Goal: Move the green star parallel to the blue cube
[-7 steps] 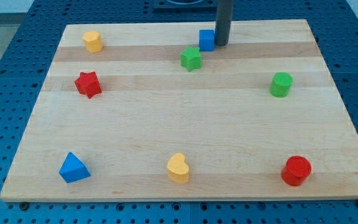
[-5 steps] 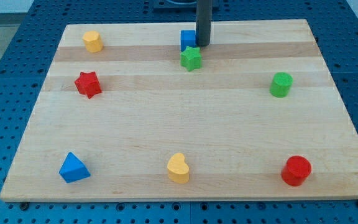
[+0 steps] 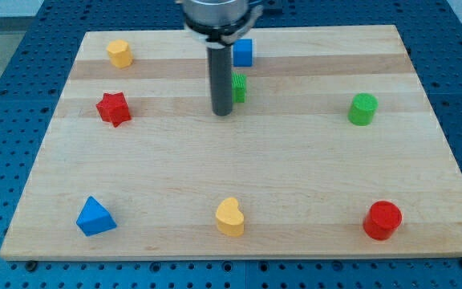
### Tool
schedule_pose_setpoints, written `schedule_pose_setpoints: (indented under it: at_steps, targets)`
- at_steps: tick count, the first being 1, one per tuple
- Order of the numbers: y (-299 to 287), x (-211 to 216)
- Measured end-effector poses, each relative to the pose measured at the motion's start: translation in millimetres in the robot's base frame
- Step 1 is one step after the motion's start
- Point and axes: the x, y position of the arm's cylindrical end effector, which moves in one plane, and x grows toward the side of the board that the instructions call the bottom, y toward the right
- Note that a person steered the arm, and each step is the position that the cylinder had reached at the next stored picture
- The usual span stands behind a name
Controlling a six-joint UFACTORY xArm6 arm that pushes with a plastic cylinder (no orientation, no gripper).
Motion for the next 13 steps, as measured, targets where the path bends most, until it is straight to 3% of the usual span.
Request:
schedule_pose_setpoints:
  at_steps: [1,2,4,6,8,9,10,11,13]
  targets:
    - [-2,0]
    - [3,-54]
    - [28,-59]
    - [176,-67]
    - [183,-67]
    - [179,-19]
    - [180,-10]
    - [204,-24]
    - [230,-92]
